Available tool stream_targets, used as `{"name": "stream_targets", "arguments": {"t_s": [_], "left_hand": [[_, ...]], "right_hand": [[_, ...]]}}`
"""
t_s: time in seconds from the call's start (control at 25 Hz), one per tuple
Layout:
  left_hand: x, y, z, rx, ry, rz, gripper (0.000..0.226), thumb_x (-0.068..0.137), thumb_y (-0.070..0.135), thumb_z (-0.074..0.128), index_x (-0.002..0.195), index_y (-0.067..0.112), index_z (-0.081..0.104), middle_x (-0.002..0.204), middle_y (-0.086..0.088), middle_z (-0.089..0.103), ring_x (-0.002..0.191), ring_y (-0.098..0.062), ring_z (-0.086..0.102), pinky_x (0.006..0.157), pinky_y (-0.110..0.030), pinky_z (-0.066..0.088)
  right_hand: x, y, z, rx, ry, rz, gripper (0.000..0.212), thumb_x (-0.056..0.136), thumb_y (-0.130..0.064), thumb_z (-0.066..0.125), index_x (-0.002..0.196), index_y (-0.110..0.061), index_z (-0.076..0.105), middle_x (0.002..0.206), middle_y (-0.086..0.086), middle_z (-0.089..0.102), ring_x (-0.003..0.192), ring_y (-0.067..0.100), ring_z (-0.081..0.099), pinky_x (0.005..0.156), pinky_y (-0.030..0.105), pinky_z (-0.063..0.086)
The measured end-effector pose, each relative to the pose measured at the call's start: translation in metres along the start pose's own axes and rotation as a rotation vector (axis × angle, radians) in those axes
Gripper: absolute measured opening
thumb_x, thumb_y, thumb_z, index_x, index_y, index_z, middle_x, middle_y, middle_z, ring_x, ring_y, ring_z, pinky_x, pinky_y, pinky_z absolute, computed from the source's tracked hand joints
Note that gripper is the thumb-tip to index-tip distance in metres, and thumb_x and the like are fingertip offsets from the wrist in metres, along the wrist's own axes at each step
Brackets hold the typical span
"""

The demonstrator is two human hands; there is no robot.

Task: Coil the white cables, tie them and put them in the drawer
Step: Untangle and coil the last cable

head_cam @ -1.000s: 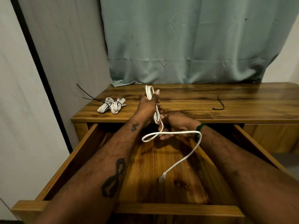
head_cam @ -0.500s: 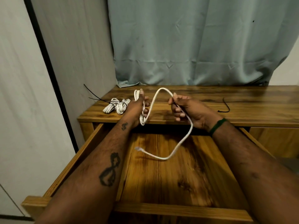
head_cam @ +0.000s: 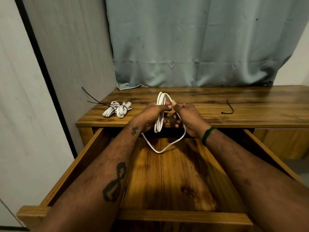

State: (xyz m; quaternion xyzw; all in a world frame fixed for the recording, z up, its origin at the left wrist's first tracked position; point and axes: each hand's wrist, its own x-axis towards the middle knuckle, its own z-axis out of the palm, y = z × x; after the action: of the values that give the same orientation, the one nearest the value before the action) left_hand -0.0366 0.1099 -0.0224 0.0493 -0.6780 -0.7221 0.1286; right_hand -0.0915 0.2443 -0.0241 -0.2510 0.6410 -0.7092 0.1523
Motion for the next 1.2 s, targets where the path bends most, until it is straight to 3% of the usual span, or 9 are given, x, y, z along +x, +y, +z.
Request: {"name": "stream_targets", "arguments": {"t_s": [0.16, 0.28, 0.4, 0.56, 0.76, 0.84, 0.96, 1.08, 1.2], "left_hand": [[0.001, 0.009, 0.010, -0.286, 0.044, -0.030, 0.033, 0.097, 0.037, 0.063, 0.088, 0.005, 0.056, 0.067, -0.021, 0.058, 0.059, -0.032, 0.059, 0.063, -0.044, 0.052], [0.004, 0.025, 0.006, -0.556, 0.284, 0.102, 0.031, 0.102, 0.038, 0.056, 0.086, 0.012, 0.055, 0.065, -0.004, 0.060, 0.060, -0.026, 0.069, 0.067, -0.046, 0.059], [0.009, 0.029, 0.000, -0.676, 0.456, 0.171, 0.036, 0.101, 0.042, 0.057, 0.080, 0.014, 0.048, 0.058, 0.001, 0.044, 0.042, -0.013, 0.050, 0.048, -0.030, 0.052], [0.015, 0.024, -0.011, -0.488, 0.653, 0.239, 0.041, 0.098, 0.048, 0.061, 0.095, 0.009, 0.049, 0.060, 0.001, 0.046, 0.043, -0.010, 0.045, 0.045, -0.026, 0.041], [0.005, 0.022, -0.027, 0.052, 0.917, 0.302, 0.043, 0.102, 0.045, 0.053, 0.126, 0.011, 0.045, 0.101, -0.002, 0.060, 0.080, -0.013, 0.059, 0.058, -0.018, 0.040], [0.002, 0.018, -0.033, 0.213, 0.906, 0.339, 0.042, 0.103, 0.041, 0.053, 0.127, 0.008, 0.042, 0.108, -0.005, 0.058, 0.093, -0.021, 0.060, 0.068, -0.019, 0.038], [0.002, 0.010, -0.042, 0.397, 0.838, 0.317, 0.047, 0.102, 0.039, 0.055, 0.132, 0.005, 0.042, 0.120, -0.011, 0.062, 0.111, -0.028, 0.061, 0.082, -0.022, 0.039], [0.001, 0.006, -0.043, 0.477, 0.739, 0.261, 0.048, 0.101, 0.043, 0.057, 0.130, 0.005, 0.051, 0.116, -0.012, 0.065, 0.102, -0.025, 0.062, 0.076, -0.024, 0.044], [0.009, -0.003, -0.044, 0.582, 0.611, 0.198, 0.045, 0.097, 0.049, 0.059, 0.114, 0.008, 0.062, 0.106, -0.022, 0.071, 0.090, -0.037, 0.070, 0.069, -0.034, 0.052]], "right_hand": [[-0.002, 0.007, 0.005, -0.045, -0.064, 0.058, 0.054, 0.101, -0.053, 0.044, 0.104, -0.004, 0.066, 0.065, 0.007, 0.063, 0.049, 0.018, 0.058, 0.052, 0.031, 0.053], [-0.004, 0.010, 0.005, 0.040, -0.174, 0.199, 0.040, 0.102, -0.047, 0.046, 0.101, -0.010, 0.060, 0.063, 0.006, 0.059, 0.052, 0.022, 0.062, 0.065, 0.043, 0.060], [-0.009, 0.004, 0.008, 0.088, -0.232, 0.372, 0.034, 0.104, -0.042, 0.045, 0.092, -0.011, 0.052, 0.064, 0.006, 0.049, 0.040, 0.015, 0.050, 0.051, 0.036, 0.060], [-0.022, 0.004, 0.012, -0.262, -0.398, 0.543, 0.046, 0.105, -0.049, 0.032, 0.090, -0.010, 0.052, 0.068, 0.008, 0.056, 0.033, 0.008, 0.045, 0.035, 0.021, 0.047], [-0.032, 0.005, 0.014, -0.684, -0.504, 0.417, 0.026, 0.105, -0.030, 0.045, 0.100, -0.008, 0.057, 0.070, 0.006, 0.058, 0.049, 0.012, 0.046, 0.036, 0.019, 0.040], [-0.033, 0.001, 0.012, -0.637, -0.611, 0.354, 0.013, 0.101, -0.016, 0.055, 0.113, -0.013, 0.054, 0.078, 0.008, 0.061, 0.051, 0.011, 0.046, 0.038, 0.019, 0.042], [-0.031, -0.013, 0.003, -0.374, -0.732, 0.341, 0.054, 0.096, 0.005, 0.053, 0.136, -0.031, 0.044, 0.086, 0.014, 0.062, 0.048, 0.010, 0.047, 0.041, 0.023, 0.045], [-0.033, -0.032, -0.013, -0.151, -0.978, 0.329, 0.034, 0.102, -0.010, 0.046, 0.134, -0.007, 0.056, 0.086, 0.014, 0.058, 0.057, 0.014, 0.056, 0.054, 0.029, 0.055], [-0.034, -0.044, -0.027, 0.048, -1.021, 0.257, 0.042, 0.099, -0.031, 0.044, 0.119, 0.003, 0.060, 0.084, 0.012, 0.055, 0.074, 0.024, 0.060, 0.072, 0.039, 0.057]]}}
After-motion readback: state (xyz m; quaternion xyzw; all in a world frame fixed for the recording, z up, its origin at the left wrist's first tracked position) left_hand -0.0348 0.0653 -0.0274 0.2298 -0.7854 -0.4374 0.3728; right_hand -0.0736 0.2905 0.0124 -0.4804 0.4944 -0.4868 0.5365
